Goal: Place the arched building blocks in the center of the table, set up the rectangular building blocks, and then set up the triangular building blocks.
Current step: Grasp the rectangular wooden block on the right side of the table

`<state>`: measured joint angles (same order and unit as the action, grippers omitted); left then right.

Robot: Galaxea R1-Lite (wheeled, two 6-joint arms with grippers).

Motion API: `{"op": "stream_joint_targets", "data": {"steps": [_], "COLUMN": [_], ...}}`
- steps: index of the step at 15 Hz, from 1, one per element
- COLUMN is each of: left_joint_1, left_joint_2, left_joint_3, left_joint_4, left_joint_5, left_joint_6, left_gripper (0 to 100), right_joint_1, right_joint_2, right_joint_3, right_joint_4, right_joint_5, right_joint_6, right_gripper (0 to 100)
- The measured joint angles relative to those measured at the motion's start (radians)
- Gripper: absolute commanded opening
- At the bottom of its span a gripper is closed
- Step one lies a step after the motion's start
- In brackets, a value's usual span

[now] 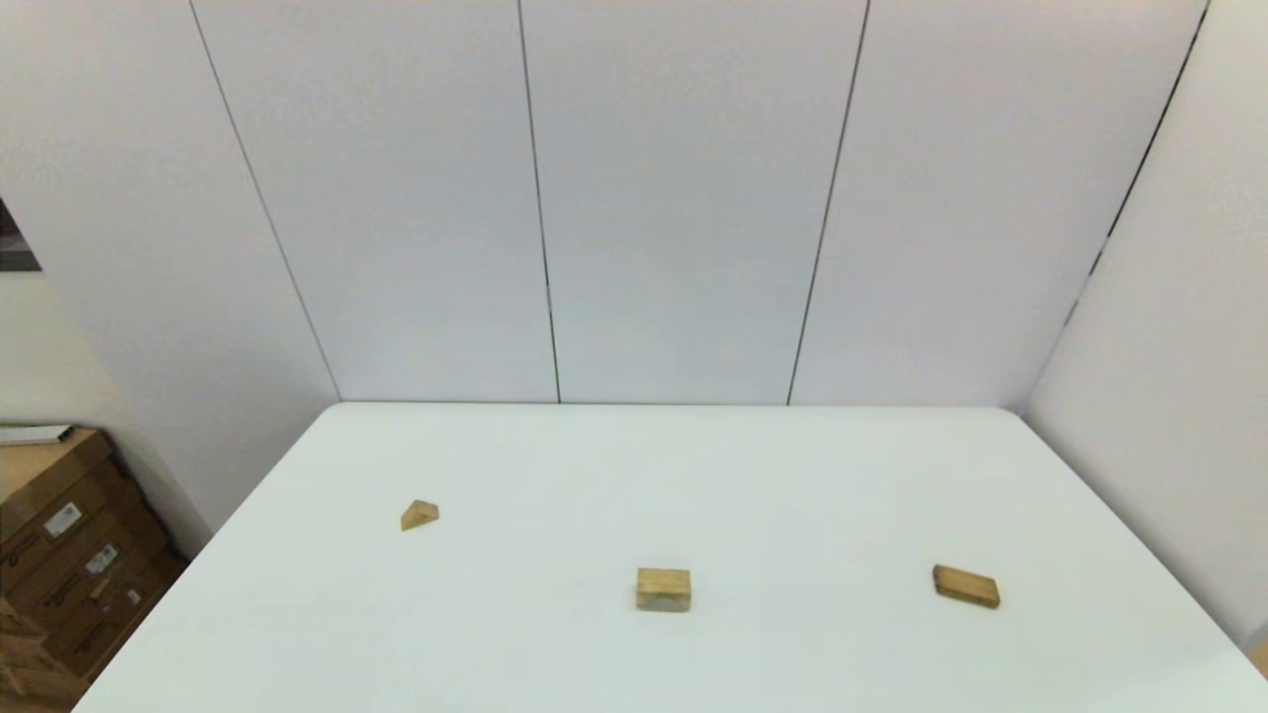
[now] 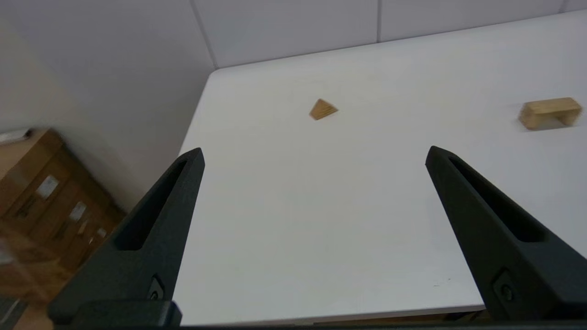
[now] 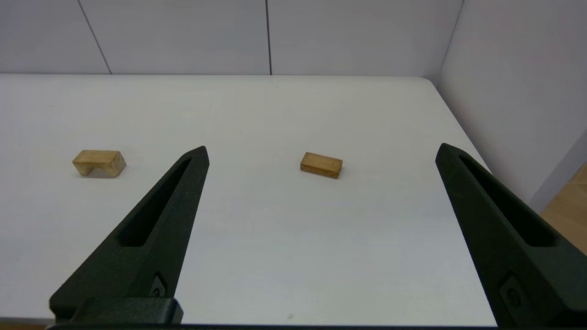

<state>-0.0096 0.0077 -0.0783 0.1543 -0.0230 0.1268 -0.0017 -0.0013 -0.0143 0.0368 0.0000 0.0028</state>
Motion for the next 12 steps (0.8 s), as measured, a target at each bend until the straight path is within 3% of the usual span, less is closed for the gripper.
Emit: {"op": "stream_joint_targets", "data": {"steps": [12], "left_joint_1": [0.000], "left_joint_2": [-0.009], "left_joint_3": [0.030], "left_joint_4": [-0.037], "left_joint_5": [0.009], "left_joint_6": [-0.097], "left_gripper": [100], "right_joint_1": [0.000], "right_joint_2": [0.000], "right_joint_3": [-0.001], "right_joint_4": [0.000], "right_joint_5": [0.000], "right_joint_6": [-0.002], "right_gripper": [100]}}
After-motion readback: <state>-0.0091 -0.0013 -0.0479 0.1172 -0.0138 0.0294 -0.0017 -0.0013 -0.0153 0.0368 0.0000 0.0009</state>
